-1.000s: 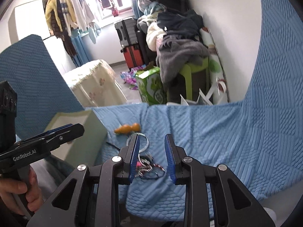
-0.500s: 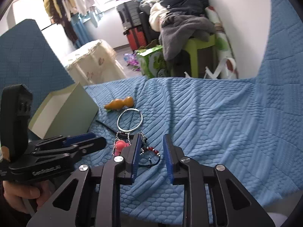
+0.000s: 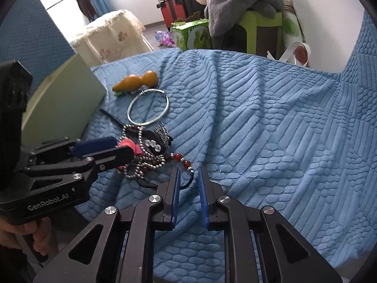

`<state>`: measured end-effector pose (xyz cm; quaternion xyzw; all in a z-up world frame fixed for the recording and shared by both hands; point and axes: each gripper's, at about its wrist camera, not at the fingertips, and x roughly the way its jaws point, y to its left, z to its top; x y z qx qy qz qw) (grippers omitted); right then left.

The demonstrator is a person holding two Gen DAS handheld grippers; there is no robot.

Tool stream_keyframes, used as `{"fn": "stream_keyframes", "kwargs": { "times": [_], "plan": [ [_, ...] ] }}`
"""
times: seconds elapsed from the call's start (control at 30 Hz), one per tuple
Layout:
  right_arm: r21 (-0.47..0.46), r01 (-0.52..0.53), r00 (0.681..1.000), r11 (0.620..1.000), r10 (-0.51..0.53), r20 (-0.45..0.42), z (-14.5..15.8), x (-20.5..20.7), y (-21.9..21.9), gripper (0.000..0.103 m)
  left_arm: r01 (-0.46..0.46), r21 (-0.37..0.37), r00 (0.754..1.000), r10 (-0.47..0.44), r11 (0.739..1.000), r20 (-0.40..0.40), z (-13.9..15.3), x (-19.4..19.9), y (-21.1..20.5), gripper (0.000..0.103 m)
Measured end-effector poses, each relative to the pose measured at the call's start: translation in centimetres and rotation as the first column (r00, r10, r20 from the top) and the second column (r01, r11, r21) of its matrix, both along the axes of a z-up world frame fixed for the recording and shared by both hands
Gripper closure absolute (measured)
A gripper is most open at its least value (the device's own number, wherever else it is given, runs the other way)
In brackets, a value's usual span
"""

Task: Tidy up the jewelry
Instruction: 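Grasp the pink doll keychain with the left tool while the right grasps the red-beaded strand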

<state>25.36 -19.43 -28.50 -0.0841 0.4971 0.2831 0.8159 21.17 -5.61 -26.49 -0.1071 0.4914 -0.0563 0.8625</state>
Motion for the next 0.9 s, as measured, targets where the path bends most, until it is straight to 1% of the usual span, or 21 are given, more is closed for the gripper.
{"fn": "stream_keyframes", "kwargs": {
  "times": [0.13,0.2,0.27,0.37,0.43,0.47,0.5,0.53,0.63,0.7,0.8,0.9],
  "plan": [
    [-0.013,-0.021,1.0,1.0,0.021,0.006,-0.4,0.1,0.5,0.089,0.006,0.025,1.0,-0.006,1.0,-0.012,-0.4,0.4,-0.5,0.066],
    [-0.029,-0.029,0.999,0.999,0.029,0.014,-0.6,0.0,0.8,0.089,0.008,0.028,1.0,-0.008,1.0,-0.013,-0.6,0.5,-0.5,0.074],
    [-0.044,-0.04,0.999,0.998,0.041,0.023,-0.7,0.0,1.2,0.089,0.004,0.047,1.0,-0.004,0.999,0.002,-0.5,0.5,-0.6,0.078],
    [-0.073,-0.065,0.997,0.995,0.068,0.043,-1.0,-0.3,1.9,0.089,0.009,0.045,1.0,-0.009,0.999,0.0,-0.6,0.7,-0.6,0.078],
    [-0.09,-0.067,0.996,0.994,0.072,0.058,-1.1,-0.3,2.3,0.092,0.008,0.031,1.0,-0.008,0.999,-0.003,-0.6,0.7,-0.5,0.078],
    [-0.09,-0.059,0.996,0.994,0.065,0.058,-1.1,-0.2,2.3,0.093,0.008,0.028,1.0,-0.008,1.0,-0.003,-0.5,0.6,-0.5,0.078],
    [-0.093,-0.039,0.997,0.995,0.044,0.056,-1.1,0.0,2.3,0.097,0.006,0.023,1.0,-0.006,1.0,0.001,-0.4,0.5,-0.4,0.078],
    [-0.09,-0.024,0.998,0.996,0.028,0.051,-1.1,0.1,2.1,0.098,0.005,0.018,1.0,-0.006,1.0,0.005,-0.3,0.5,-0.3,0.078],
    [-0.084,0.041,0.998,0.996,-0.037,0.04,-1.0,0.6,1.6,0.099,0.002,-0.011,1.0,-0.002,1.0,0.012,0.3,0.0,0.1,0.078],
    [-0.069,0.064,0.997,0.996,-0.062,0.037,-0.6,0.7,1.4,0.099,-0.004,-0.023,1.0,0.004,1.0,0.025,0.9,-0.6,0.3,0.078],
    [-0.066,0.077,0.994,0.995,-0.071,0.077,0.5,0.1,1.6,0.099,-0.013,-0.028,0.999,0.014,1.0,0.046,1.8,-1.3,0.7,0.078],
    [-0.058,0.087,0.99,0.995,-0.079,0.115,1.8,-1.0,1.5,0.099,-0.034,-0.05,0.997,0.037,0.998,0.062,2.6,-2.0,1.4,0.078]
  ]
}}
